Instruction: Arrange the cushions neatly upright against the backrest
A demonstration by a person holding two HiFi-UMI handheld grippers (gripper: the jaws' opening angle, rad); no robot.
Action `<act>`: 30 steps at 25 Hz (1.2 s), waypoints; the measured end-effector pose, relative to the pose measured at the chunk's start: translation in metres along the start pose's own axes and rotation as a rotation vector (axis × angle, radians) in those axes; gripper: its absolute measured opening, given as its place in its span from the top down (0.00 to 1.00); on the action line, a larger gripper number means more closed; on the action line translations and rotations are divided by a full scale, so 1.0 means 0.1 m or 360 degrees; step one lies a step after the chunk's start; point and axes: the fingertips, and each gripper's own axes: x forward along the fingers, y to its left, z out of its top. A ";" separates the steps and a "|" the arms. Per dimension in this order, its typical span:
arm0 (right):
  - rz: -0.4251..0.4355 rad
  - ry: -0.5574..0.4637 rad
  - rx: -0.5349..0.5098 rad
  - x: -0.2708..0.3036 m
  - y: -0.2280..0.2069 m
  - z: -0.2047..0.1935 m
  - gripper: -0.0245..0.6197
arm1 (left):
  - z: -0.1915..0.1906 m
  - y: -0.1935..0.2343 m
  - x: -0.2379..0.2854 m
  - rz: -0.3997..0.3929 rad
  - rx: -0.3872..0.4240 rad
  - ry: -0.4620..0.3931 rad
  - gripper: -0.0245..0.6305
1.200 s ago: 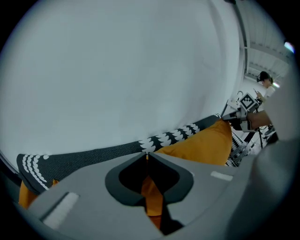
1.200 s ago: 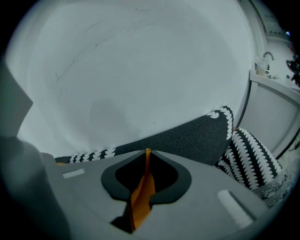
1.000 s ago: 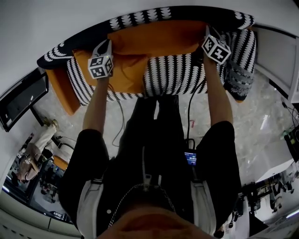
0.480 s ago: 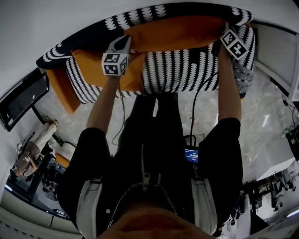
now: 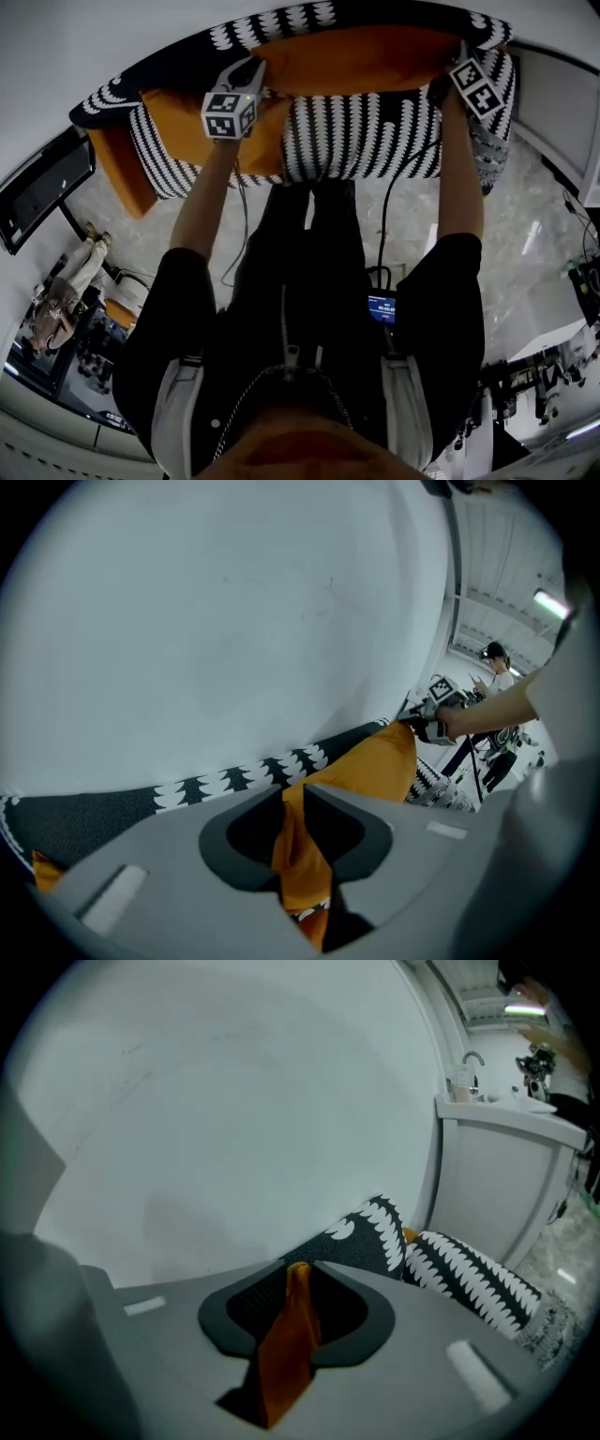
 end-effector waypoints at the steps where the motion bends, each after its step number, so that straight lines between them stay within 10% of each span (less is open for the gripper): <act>1: -0.0015 -0.0025 -0.0025 -0.04 0.01 0.03 0.85 | 0.02 0.01 -0.03 0.0015 -0.0014 -0.0022 0.84; 6: -0.0037 -0.0259 -0.0081 -0.44 0.23 0.28 0.82 | 0.01 0.12 -0.24 0.0094 -0.0079 -0.0074 0.77; 11: 0.0243 -0.0333 -0.0274 -0.82 0.94 0.26 0.87 | 0.04 0.20 -0.60 0.0159 -0.0090 -0.0109 0.78; 21: 0.0504 -0.0303 -0.0580 -1.48 2.46 -0.57 0.96 | -0.14 0.56 -1.38 0.0221 -0.0078 -0.0235 0.83; 30: 0.0470 -0.0331 -0.0619 -2.07 3.38 -1.25 0.96 | -0.51 1.06 -1.99 0.0100 0.0038 -0.0298 0.89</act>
